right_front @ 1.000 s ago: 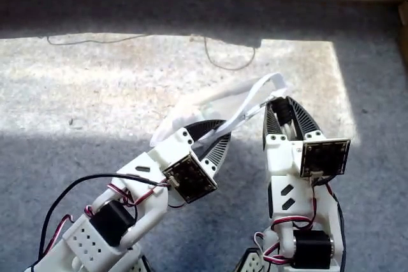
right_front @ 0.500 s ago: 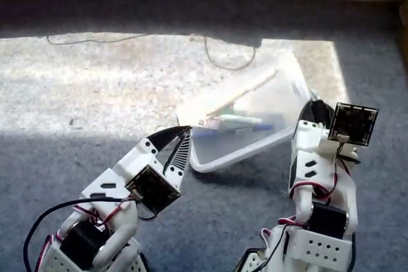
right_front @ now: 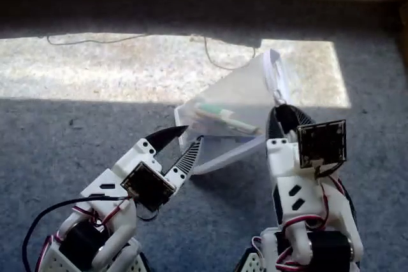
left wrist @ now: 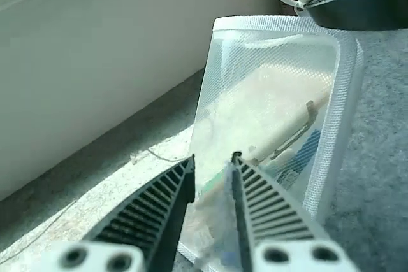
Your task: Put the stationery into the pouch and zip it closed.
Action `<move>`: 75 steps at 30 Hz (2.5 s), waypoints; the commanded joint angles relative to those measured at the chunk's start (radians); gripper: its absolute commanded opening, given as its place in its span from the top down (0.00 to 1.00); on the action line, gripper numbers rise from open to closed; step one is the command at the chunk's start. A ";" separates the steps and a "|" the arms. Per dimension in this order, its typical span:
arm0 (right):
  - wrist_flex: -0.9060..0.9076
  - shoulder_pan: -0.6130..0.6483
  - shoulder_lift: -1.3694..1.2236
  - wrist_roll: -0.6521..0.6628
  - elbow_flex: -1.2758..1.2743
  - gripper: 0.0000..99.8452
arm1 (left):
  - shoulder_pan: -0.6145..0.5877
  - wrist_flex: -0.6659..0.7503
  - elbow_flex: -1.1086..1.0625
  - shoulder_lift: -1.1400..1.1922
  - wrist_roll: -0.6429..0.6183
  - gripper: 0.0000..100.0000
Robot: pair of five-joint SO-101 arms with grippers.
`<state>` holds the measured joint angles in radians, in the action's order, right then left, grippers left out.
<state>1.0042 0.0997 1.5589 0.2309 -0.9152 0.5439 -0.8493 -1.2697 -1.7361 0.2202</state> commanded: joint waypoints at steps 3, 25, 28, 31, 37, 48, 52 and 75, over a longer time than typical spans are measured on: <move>0.047 0.191 0.012 0.025 0.165 0.99 | -0.013 -0.008 0.127 -0.005 -0.209 0.79; 0.082 0.504 -0.145 -0.040 0.344 0.99 | 0.050 -0.057 0.197 0.005 -0.307 0.78; 0.084 0.515 -0.142 -0.040 0.344 0.99 | 0.050 -0.049 0.174 0.005 -0.307 0.78; 0.084 0.515 -0.142 -0.040 0.344 0.99 | 0.048 0.021 0.116 0.005 -0.307 0.78; 0.096 0.515 -0.142 -0.040 0.341 0.99 | 0.047 0.132 0.041 0.005 -0.307 0.79; 0.177 0.515 -0.140 -0.040 0.341 0.99 | 0.041 0.302 -0.094 0.005 -0.302 0.80; 0.202 0.535 -0.140 -0.040 0.341 0.99 | 0.041 0.410 -0.148 0.005 -0.298 0.87; 0.297 0.484 -0.140 -0.040 0.351 0.99 | 0.039 0.425 -0.165 -0.007 0.183 0.99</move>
<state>1.2988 0.6352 1.4331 0.2018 -0.6345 0.5762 -0.3705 -1.4615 -1.7254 0.3214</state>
